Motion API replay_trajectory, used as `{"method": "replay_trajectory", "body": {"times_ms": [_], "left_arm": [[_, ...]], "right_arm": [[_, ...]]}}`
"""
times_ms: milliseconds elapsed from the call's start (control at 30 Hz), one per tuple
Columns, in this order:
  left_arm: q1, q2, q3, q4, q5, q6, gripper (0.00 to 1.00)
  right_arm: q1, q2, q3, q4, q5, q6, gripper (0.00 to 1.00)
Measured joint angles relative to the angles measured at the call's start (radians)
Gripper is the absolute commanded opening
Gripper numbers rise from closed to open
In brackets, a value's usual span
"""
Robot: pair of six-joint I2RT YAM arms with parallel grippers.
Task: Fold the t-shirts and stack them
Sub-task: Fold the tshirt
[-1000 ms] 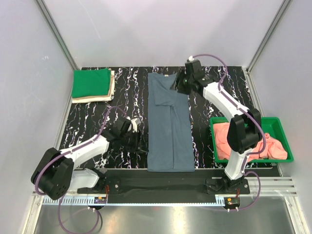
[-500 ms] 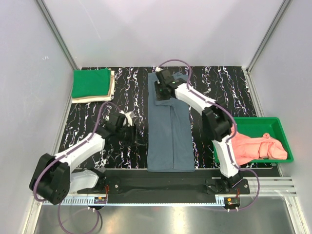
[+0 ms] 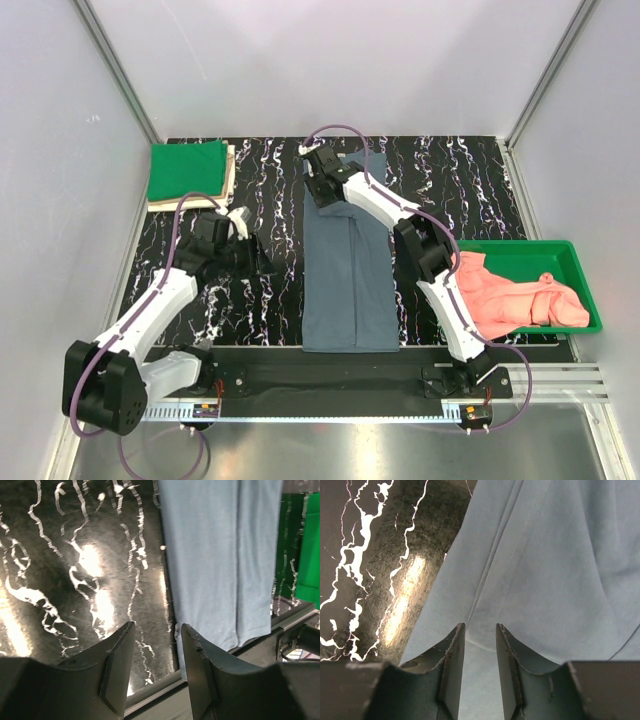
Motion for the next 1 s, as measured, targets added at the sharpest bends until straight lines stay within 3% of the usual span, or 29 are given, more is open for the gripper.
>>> {"method": "replay_trajectory", "body": {"times_ms": [400, 467, 500, 633, 1000], "left_arm": [[0.030, 0.023, 0.000, -0.019, 0.013, 0.025, 0.47], [0.031, 0.023, 0.000, -0.019, 0.014, 0.025, 0.47], [0.032, 0.023, 0.000, -0.019, 0.014, 0.025, 0.47], [0.033, 0.023, 0.000, -0.021, 0.014, 0.025, 0.47], [0.034, 0.023, 0.000, -0.021, 0.018, 0.025, 0.47]], "right_arm": [[0.025, 0.064, 0.071, -0.074, -0.001, -0.039, 0.35], [0.029, 0.075, 0.089, -0.084, 0.000, -0.041, 0.26], [0.031, 0.080, 0.096, -0.087, 0.002, -0.048, 0.17], [0.034, 0.085, 0.101, -0.092, 0.013, -0.068, 0.02], [0.046, 0.085, 0.101, -0.108, 0.055, -0.121, 0.00]]}}
